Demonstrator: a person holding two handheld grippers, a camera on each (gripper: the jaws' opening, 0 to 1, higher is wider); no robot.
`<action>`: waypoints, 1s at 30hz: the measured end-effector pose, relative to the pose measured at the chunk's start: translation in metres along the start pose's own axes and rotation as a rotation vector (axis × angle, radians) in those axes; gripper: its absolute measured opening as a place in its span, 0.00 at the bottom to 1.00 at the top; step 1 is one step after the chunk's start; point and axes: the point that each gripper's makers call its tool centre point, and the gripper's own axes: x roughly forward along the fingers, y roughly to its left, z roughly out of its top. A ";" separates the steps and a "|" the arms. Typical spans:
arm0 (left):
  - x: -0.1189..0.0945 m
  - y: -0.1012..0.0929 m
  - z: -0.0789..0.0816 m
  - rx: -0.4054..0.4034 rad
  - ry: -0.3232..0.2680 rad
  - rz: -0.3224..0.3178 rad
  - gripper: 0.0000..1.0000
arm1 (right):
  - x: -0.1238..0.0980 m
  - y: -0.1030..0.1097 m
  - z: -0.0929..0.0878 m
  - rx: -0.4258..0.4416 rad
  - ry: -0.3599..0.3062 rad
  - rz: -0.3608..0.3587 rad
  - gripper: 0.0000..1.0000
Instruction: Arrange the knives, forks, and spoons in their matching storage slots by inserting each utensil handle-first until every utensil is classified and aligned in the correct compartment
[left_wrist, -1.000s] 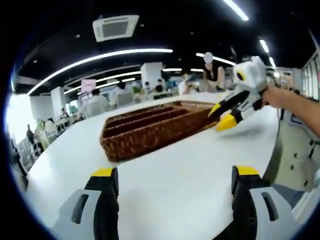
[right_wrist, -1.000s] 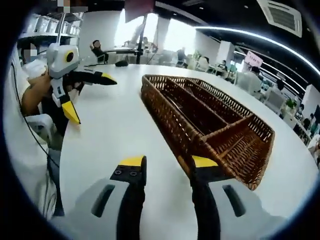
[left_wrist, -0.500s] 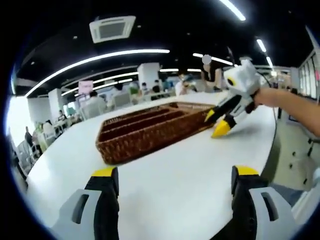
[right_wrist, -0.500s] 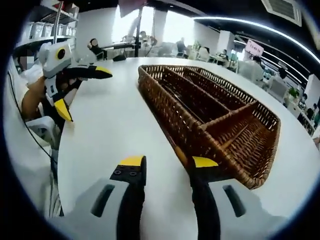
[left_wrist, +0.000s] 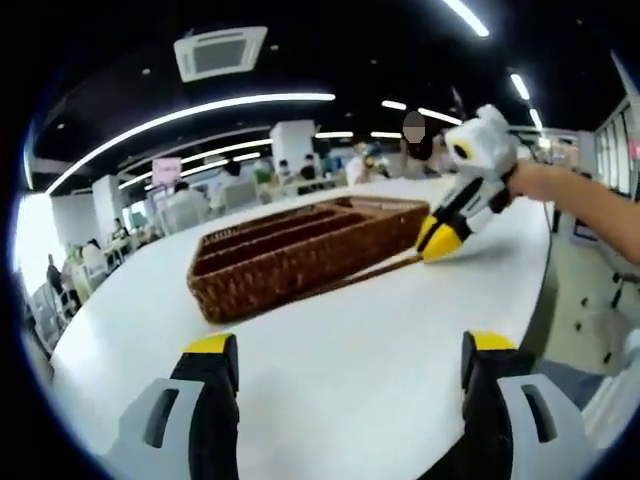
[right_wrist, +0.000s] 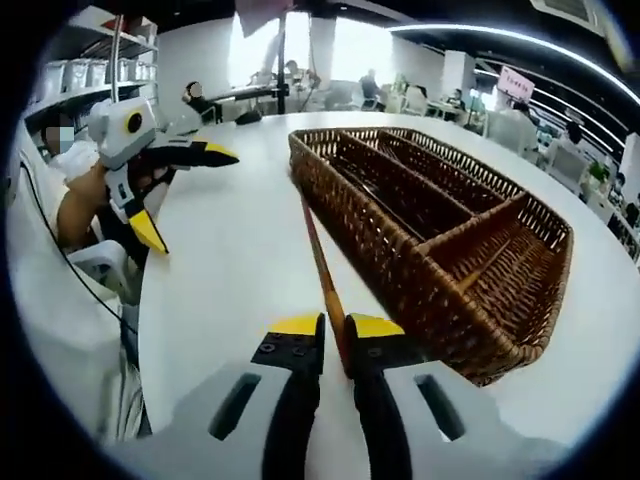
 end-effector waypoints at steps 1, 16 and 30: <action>0.000 -0.002 0.001 0.002 0.002 -0.010 0.94 | 0.000 0.001 -0.003 -0.007 0.005 -0.002 0.08; 0.015 -0.003 0.008 0.064 0.050 -0.124 0.94 | -0.005 0.043 -0.005 -0.049 -0.023 0.112 0.07; 0.040 -0.035 0.003 0.171 0.170 -0.375 0.73 | -0.011 0.069 -0.009 -0.130 -0.049 0.238 0.07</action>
